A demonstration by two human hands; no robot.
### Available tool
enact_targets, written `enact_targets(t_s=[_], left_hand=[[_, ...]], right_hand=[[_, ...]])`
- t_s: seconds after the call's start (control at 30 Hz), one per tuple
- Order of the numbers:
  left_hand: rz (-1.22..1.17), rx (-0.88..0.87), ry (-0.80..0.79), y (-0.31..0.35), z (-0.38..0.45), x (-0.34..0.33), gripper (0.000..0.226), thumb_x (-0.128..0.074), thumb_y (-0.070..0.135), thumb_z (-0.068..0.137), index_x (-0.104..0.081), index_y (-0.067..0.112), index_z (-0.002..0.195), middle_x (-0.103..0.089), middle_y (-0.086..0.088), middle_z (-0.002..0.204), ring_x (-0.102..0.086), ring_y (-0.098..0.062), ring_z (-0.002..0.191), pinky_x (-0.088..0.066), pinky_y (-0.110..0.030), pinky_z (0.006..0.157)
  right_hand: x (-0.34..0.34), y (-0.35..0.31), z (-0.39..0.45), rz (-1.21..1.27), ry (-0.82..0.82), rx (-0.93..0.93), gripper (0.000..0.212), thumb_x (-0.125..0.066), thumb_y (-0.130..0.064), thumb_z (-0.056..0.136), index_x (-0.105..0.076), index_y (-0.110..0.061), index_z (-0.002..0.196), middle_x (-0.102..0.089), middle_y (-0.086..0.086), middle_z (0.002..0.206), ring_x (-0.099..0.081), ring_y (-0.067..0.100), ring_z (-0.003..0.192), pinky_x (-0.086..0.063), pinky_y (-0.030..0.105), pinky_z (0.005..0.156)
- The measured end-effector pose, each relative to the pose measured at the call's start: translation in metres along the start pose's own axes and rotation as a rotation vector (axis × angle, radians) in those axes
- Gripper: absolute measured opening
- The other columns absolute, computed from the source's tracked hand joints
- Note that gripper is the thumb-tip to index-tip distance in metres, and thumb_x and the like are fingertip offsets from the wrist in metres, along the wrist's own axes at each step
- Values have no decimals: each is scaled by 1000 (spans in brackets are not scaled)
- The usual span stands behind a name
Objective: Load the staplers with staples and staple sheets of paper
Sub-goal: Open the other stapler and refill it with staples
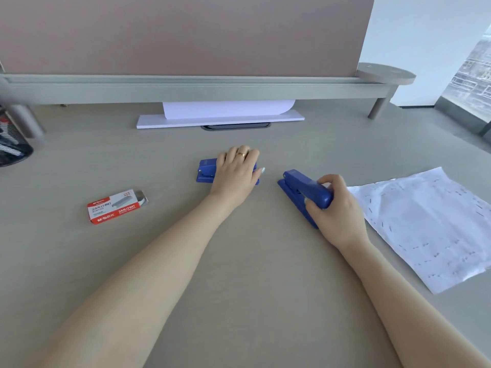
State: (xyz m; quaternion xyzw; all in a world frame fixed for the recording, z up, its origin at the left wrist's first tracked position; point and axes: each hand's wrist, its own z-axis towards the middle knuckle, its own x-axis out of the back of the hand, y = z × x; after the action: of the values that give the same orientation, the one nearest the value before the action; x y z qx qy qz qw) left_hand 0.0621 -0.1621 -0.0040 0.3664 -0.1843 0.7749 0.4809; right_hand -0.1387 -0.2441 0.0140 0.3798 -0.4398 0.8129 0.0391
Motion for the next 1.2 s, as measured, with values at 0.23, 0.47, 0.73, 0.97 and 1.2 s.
enact_targets(t_s=[0.23, 0.47, 0.73, 0.97, 1.2], left_hand=[[-656, 318, -117, 20, -64, 72, 39, -36, 43, 88, -49, 20, 116, -53, 9, 114, -41, -8, 105, -23, -23, 89], [-515, 289, -416, -21, -106, 108, 46, -48, 56, 67, -52, 36, 108, -57, 22, 107, -47, -4, 105, -31, -25, 91], [-622, 475, -363, -20, -83, 97, 28, -54, 36, 73, -64, 13, 85, -66, -4, 78, -55, -20, 78, -45, -39, 75], [-722, 473, -358, -27, -90, 96, 49, -42, 47, 63, -65, 5, 72, -63, -14, 68, -49, -22, 68, -39, -36, 63], [-732, 489, -340, -26, -90, 99, 9, -69, 22, 76, -73, 25, 84, -71, 1, 74, -55, -19, 76, -40, -27, 70]], right_hand=[[-21, -27, -21, -4, -292, 364, 58, -48, -45, 75, -43, -26, 130, -59, -13, 77, -55, 9, 75, -39, 18, 71], [-51, -51, -41, 77, -540, 648, 71, -42, -17, 78, -20, -14, 145, -58, -8, 123, -46, 9, 116, -28, 19, 103], [-72, -90, -19, 70, -158, 513, 40, -51, -36, 78, -60, -21, 115, -60, -7, 118, -48, 11, 114, -29, 26, 102], [-78, -85, -11, 5, -196, 493, 36, -60, -55, 70, -62, -24, 87, -62, -10, 81, -50, 9, 74, -41, 30, 86], [-64, -94, -7, 352, -158, 273, 16, -68, -43, 71, -61, -34, 83, -63, -19, 81, -55, -1, 78, -40, 9, 72]])
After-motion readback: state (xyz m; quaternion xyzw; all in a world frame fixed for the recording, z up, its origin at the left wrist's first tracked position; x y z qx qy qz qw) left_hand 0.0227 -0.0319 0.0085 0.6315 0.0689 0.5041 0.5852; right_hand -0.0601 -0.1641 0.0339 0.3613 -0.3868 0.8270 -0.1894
